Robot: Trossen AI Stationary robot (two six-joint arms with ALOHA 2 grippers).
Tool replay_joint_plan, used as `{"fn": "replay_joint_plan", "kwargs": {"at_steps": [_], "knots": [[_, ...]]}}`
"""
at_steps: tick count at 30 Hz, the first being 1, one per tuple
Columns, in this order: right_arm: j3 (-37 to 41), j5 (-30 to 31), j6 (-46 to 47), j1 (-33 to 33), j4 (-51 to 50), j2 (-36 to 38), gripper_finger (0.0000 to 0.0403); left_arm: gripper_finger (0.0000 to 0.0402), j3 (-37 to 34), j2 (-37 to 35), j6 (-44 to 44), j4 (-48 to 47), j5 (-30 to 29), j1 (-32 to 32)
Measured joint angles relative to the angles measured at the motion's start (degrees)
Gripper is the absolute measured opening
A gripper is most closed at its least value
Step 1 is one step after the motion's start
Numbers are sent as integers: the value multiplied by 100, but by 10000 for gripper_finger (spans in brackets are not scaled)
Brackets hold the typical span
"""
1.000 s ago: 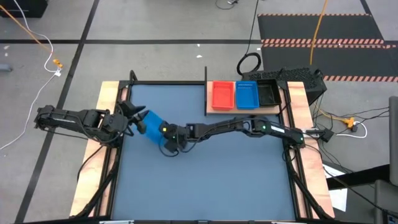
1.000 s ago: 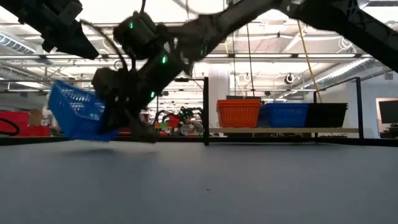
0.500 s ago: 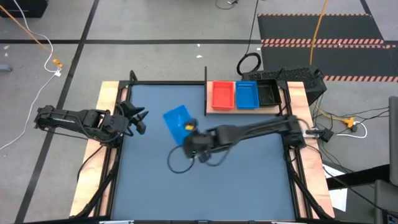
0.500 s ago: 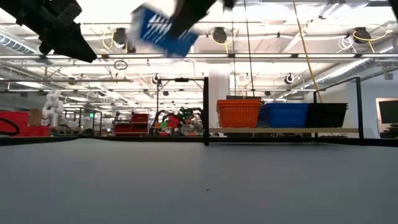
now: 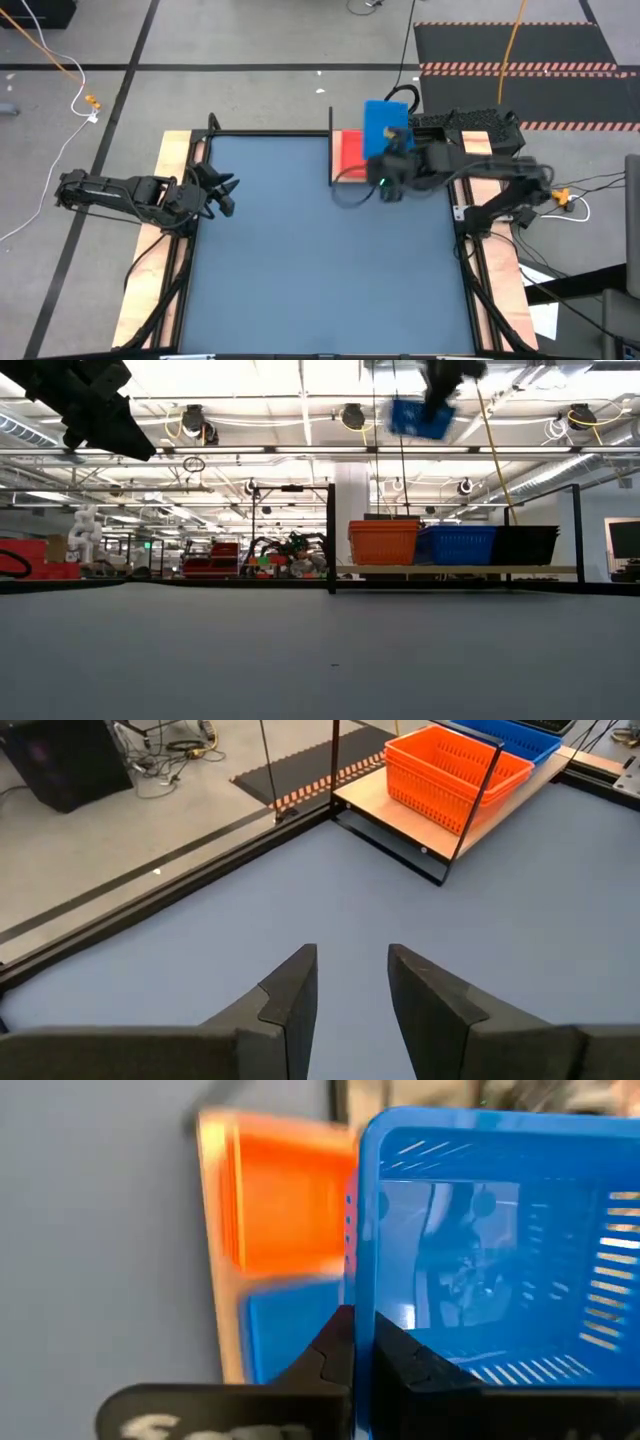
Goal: Stack baskets on shelf by color
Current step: Put the blue basket on the shelf
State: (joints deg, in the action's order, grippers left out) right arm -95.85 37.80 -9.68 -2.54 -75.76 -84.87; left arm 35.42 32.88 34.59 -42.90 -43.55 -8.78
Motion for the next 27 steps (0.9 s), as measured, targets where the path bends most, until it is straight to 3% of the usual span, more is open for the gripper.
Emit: {"fn": "replay_joint_plan", "kwargs": {"at_steps": [5, 11, 19, 27], "knots": [[1690, -1140, -471, -874, 1130, 877, 0, 127, 0, -2, -76, 7, -2, 0], [2810, -1705, -1313, -1473, 1622, 1093, 0, 127, 0, 5, -129, 104, -48, 0], [3153, -2040, -1468, -1983, 1804, 1093, 0, 127, 0, 9, -127, 114, -107, 2], [3153, -2166, -1522, -2044, 1916, 1093, 1, 127, 0, 10, -101, 114, -107, 7]]}}
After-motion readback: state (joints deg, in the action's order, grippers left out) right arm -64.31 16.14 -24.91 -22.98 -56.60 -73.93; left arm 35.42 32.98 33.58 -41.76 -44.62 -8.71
